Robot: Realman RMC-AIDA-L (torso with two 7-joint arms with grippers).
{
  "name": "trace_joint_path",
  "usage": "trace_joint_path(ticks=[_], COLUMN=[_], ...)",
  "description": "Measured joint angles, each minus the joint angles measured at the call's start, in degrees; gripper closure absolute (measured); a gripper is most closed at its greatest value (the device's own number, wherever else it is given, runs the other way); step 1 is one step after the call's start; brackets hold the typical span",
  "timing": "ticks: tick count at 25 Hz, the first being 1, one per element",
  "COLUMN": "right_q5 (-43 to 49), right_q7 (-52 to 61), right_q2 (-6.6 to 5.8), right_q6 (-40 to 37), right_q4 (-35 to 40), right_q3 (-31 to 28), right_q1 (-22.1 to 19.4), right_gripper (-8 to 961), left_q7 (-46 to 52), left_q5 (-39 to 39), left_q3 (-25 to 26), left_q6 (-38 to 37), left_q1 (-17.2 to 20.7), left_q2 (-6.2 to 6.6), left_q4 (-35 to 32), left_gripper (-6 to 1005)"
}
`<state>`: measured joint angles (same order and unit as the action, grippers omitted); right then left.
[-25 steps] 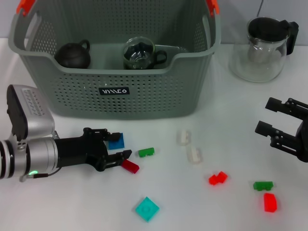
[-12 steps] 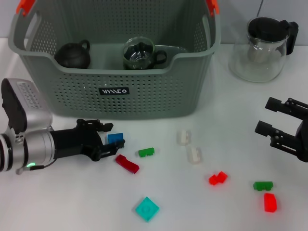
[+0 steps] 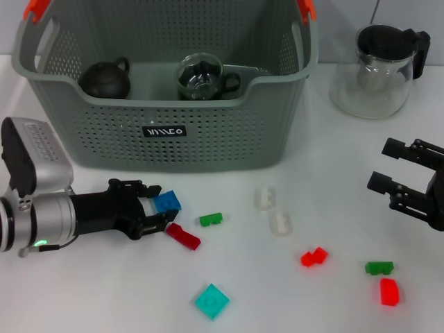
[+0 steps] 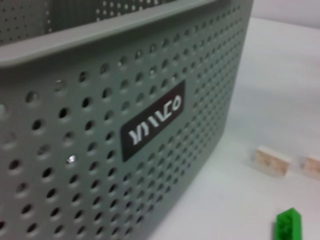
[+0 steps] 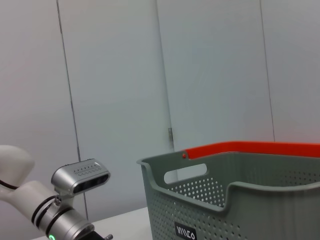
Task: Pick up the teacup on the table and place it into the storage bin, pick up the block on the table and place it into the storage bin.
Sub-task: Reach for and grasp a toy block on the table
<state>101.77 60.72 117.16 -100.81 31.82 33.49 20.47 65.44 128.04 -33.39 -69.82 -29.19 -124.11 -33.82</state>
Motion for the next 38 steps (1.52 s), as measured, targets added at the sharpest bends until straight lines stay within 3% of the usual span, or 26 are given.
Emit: trace_joint_path(ticks=[38], right_q5=[0.00], right_q7=[0.01], right_q2=[0.00], right_q6=[-0.01], right_q4=[0.00], right_q3=[-0.09], right_q1=[-0.25], right_gripper=[267], left_q7=[-1.02], left_q5=[-0.35], left_q3=[-0.34], left_q6=[1.86], left_q1=[-0.14], left_q2=[-0.34], left_q4=[0.71], left_gripper=[432])
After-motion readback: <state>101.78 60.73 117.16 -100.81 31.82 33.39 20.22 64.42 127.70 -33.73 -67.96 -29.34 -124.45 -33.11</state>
